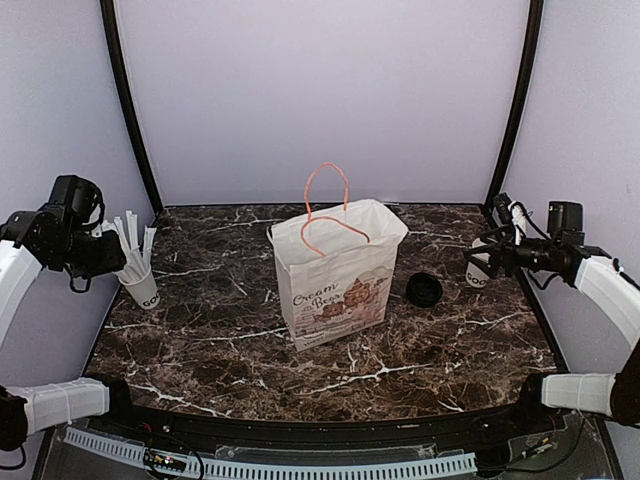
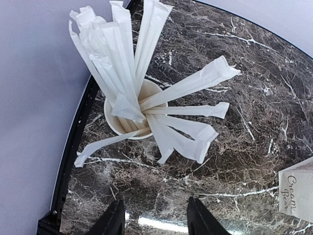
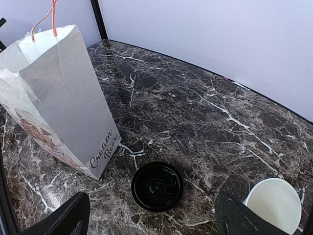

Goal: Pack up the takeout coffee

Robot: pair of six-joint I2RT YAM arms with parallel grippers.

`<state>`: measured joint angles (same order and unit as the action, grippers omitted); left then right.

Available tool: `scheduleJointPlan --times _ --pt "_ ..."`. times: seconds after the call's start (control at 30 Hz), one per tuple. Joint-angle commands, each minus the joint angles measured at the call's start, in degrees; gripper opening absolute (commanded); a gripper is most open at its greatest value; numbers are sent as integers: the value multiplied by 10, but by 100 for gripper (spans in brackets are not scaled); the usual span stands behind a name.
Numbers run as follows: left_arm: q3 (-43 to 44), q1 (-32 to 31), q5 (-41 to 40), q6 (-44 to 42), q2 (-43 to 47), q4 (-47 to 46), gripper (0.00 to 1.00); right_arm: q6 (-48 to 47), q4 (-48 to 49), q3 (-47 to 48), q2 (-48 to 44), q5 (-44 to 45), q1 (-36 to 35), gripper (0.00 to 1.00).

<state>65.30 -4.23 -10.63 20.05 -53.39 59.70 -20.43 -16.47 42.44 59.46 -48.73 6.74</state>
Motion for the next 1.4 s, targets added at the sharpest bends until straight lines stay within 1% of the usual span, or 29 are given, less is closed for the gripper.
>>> scheduleJointPlan --times 0.0,0.23,0.4,0.5,0.67,0.73,0.77,0.8,0.83,0.87,0.93,1.1,1.13,1.17,1.2,1.23,1.27,1.3,1.37 --pt "-8 6 -38 39 8 -10 43 -13 -5 19 0 -13 0 90" --pt "-14 25 -49 52 -3 -39 38 -16 -9 20 -1 -16 0 90" --pt "0 39 -83 41 -18 -37 35 -18 -10 19 -4 -16 0 90" --pt "-6 71 -98 27 -25 -47 35 -19 -11 19 -7 -15 0 90" --pt "-38 113 -74 3 -28 -84 34 -19 -13 20 -8 -15 0 90" --pt "-48 116 -60 -2 -26 -101 30 -19 -13 19 -8 -16 0 90" --pt "-53 117 -55 -3 -28 -111 25 -19 -13 19 -9 -16 0 90" --pt "-55 117 -53 -3 -31 -117 21 -19 -12 19 -9 -16 0 90" --pt "-58 117 -48 -3 -32 -119 14 -19 -13 19 -9 -16 0 90" --pt "-58 118 -46 -2 -36 -121 10 -19 -13 19 -9 -16 0 90" --pt "-60 119 -42 -1 -40 -125 8 -19 -13 19 -9 -16 0 90" --pt "-60 119 -39 -1 -42 -127 6 -19 -12 19 -10 -15 0 90" --pt "-59 118 -40 -1 -41 -125 8 -19 -12 19 -10 -15 0 90" --pt "-60 118 -40 -2 -40 -125 10 -19 -12 19 -10 -15 0 90" --pt "-60 118 -40 -3 -36 -124 16 -19 -12 19 -10 -15 0 90" --pt "-60 118 -40 -4 -33 -124 19 -20 -13 19 -9 -15 0 90" --pt "-61 119 -41 -4 -31 -122 24 -19 -12 19 -9 -15 0 90" --pt "-62 118 -43 -6 -28 -122 27 -19 -13 19 -8 -15 0 90" --pt "-68 119 -46 -8 -27 -123 28 -19 -12 19 -9 -15 0 90"
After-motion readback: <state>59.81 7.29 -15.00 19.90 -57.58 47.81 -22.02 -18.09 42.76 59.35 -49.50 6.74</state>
